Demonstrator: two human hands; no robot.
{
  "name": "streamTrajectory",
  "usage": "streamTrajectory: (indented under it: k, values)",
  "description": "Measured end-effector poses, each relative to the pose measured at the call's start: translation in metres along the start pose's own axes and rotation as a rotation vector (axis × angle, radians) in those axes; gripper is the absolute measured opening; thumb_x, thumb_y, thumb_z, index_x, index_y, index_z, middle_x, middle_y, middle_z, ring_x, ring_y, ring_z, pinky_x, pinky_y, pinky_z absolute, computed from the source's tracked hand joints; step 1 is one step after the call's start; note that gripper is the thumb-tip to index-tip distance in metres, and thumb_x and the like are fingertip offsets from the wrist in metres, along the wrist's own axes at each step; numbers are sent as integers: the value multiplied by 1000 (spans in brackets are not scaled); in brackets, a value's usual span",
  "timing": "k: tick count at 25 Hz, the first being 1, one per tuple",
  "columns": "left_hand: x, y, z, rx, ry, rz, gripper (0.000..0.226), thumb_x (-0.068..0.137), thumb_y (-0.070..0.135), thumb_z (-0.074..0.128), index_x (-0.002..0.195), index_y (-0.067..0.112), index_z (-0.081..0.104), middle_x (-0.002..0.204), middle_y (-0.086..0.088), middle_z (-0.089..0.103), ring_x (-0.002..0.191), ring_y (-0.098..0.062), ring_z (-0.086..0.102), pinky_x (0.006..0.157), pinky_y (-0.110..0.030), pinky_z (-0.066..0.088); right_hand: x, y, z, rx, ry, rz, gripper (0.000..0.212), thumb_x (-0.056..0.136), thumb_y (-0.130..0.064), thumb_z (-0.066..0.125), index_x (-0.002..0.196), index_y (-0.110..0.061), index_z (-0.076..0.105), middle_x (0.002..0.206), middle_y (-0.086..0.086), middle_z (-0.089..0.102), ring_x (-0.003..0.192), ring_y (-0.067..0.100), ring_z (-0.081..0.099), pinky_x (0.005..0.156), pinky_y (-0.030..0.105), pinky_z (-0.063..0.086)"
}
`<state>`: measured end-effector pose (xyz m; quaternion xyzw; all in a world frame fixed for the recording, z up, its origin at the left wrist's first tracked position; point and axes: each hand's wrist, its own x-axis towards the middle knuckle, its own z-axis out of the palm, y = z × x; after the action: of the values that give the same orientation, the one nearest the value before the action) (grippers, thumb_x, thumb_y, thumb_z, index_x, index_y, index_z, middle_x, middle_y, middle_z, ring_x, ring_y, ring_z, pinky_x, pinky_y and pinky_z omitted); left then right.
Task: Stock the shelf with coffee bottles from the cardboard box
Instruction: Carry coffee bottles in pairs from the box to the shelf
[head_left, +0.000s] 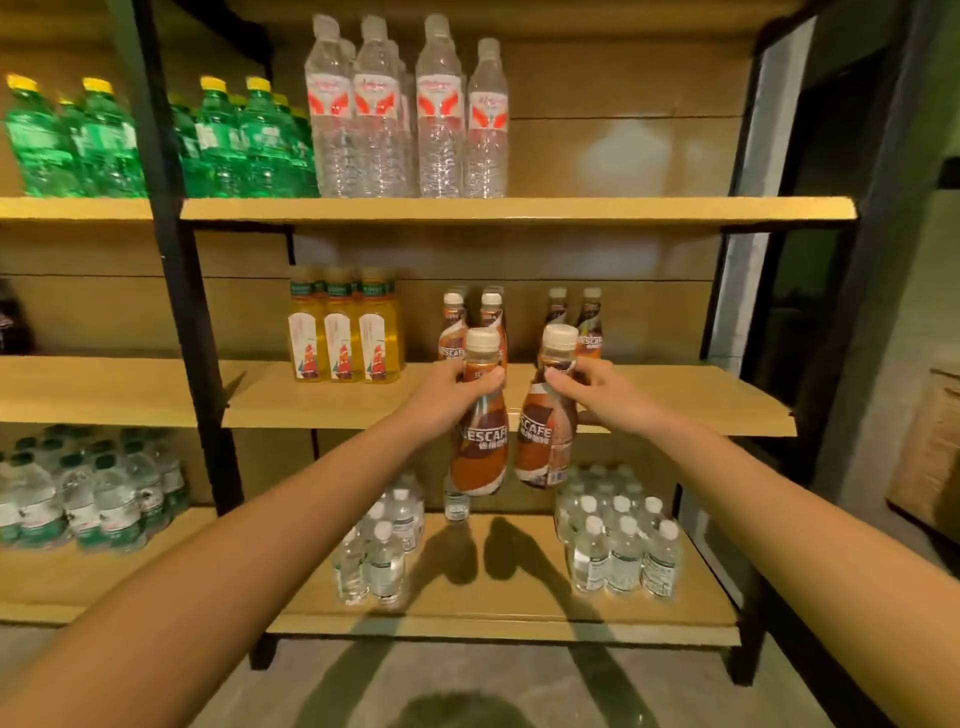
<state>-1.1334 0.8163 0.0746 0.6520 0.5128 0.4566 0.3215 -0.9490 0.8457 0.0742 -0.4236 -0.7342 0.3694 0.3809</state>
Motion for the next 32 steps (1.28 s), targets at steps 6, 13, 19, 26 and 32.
streamTrajectory:
  k: [6,13,19,26,32]
  values:
    - [81,2,34,-74,-32,24,31,93,30,53,120,15,52,97,6,59,87,-8,57,64,-15,42,52,35,-49,53,84,25,28,95,-26,49,118,-10,54,105,5,65,94,16,62,79,28,50]
    - [167,2,78,-53,27,-25,38,92,34,52,123,12,50,118,-5,62,102,-18,59,80,-26,46,120,70,-109,18,0,5,23,96,-27,47,113,-13,54,96,-2,65,90,12,62,77,25,50]
    - [229,-21,101,-47,46,-78,37,93,32,52,125,14,49,122,-5,60,112,-20,56,92,-33,43,177,113,-137,12,-48,52,27,96,-27,47,117,-11,53,100,0,65,93,13,62,90,35,49]
    - [282,-46,111,-46,8,-37,38,93,33,52,125,13,48,120,-6,60,110,-21,58,93,-35,45,219,134,-143,24,-40,51,22,97,-25,46,116,-15,51,99,-2,63,94,13,61,91,36,47]
    - [284,-58,122,-106,108,50,40,93,31,52,128,15,43,123,-4,55,111,-17,56,85,-28,47,219,157,-125,73,238,-41,42,94,-31,51,130,-13,38,109,-3,55,94,8,59,74,21,52]
